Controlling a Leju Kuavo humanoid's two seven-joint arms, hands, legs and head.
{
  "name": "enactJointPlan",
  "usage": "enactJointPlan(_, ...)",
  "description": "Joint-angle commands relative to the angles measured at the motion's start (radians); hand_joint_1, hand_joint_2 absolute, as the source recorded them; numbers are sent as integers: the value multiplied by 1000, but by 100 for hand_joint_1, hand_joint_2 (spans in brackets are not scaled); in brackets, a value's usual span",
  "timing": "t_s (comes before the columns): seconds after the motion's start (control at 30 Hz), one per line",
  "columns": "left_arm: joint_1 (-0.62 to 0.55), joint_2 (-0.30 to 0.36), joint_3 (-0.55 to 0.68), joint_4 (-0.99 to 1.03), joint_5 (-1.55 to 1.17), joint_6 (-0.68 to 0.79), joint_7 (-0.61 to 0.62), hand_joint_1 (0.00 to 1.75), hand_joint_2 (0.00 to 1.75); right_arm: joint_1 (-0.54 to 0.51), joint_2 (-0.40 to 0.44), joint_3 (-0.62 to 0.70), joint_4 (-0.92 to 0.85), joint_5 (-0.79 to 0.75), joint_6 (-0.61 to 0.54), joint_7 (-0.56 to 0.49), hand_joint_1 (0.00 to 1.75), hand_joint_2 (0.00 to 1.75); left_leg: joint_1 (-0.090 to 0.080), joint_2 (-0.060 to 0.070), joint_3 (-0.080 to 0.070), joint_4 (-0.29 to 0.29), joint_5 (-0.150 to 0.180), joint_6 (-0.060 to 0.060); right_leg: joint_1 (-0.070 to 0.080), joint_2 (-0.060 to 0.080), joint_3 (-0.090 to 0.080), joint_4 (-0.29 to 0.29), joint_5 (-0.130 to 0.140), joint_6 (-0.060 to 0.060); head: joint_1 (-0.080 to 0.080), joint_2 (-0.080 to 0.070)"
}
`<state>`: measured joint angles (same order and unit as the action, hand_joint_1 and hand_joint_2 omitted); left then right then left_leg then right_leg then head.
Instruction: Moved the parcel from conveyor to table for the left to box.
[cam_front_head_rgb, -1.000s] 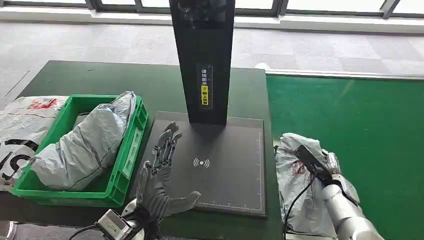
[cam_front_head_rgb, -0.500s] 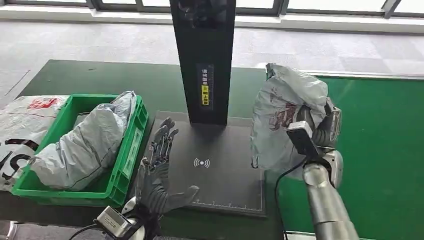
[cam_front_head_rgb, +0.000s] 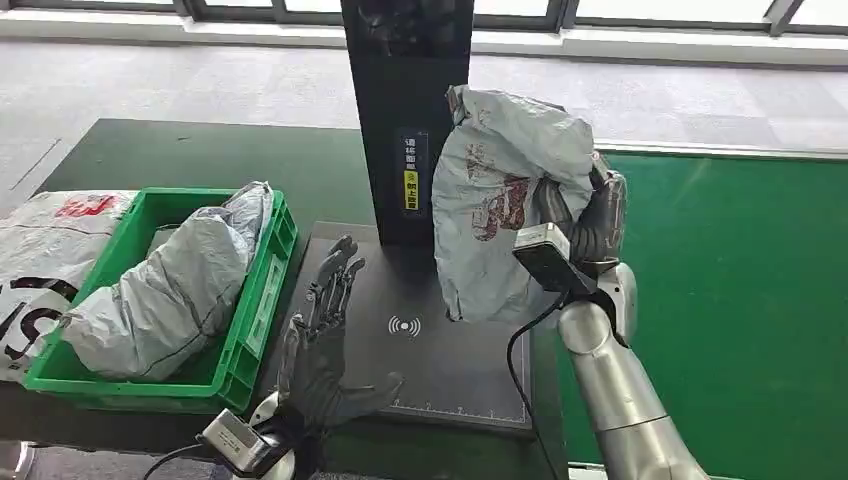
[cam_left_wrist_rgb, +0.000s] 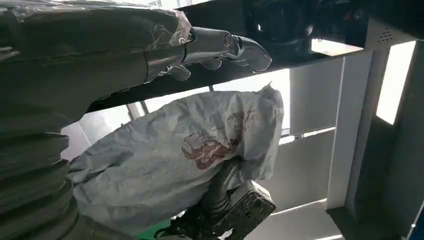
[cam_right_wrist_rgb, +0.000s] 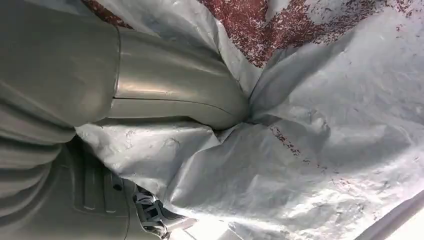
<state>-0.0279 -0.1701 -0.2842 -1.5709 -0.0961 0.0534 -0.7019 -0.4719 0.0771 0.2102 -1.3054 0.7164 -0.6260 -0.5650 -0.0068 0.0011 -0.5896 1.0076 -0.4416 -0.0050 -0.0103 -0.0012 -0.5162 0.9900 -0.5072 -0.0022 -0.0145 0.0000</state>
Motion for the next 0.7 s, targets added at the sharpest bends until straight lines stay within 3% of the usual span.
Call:
enactJointPlan(0.03, -38, -5, -41, 74, -2, -6, 4, 0, 175, -158, 102, 165, 295, -114, 47, 10, 175, 175, 0, 6, 1, -1, -1, -1, 0, 7, -1, 0, 1, 0, 0, 0)
enactJointPlan(0.13, -49, -19, -42, 88, -5, -12, 4, 0, 175, -186, 158, 180, 536, -176, 49, -34, 175, 175, 1, 7, 3, -3, 1, -2, 1, 7, 0, -2, 2, -1, 0, 0)
enactJointPlan(0.23, -49, -19, -42, 88, -5, -12, 4, 0, 175, -186, 158, 180, 536, -176, 49, -34, 175, 175, 1, 4, 3, -3, 1, -2, 1, 4, 1, -3, 2, -1, 0, 0)
enactJointPlan(0.43, -38, -23, -36, 91, -18, -37, 4, 0, 175, -157, 218, 177, 793, -256, 149, -36, 175, 175, 1, 2, 4, -5, 1, -2, 1, 2, 4, -5, 1, 0, 0, 0)
enactJointPlan(0.5, -37, -22, -32, 88, -18, -43, 4, 0, 175, -135, 238, 187, 836, -276, 233, -33, 175, 175, 1, 2, 5, -4, 0, -2, 1, 2, 4, -4, 1, -1, 0, 0)
enactJointPlan(0.7, -30, -28, -31, 72, -32, -34, 4, 0, 175, -131, 264, 197, 859, -281, 253, -39, 175, 175, 1, 1, 2, -3, 0, -2, 1, 1, 1, -2, 0, -1, 0, 0)
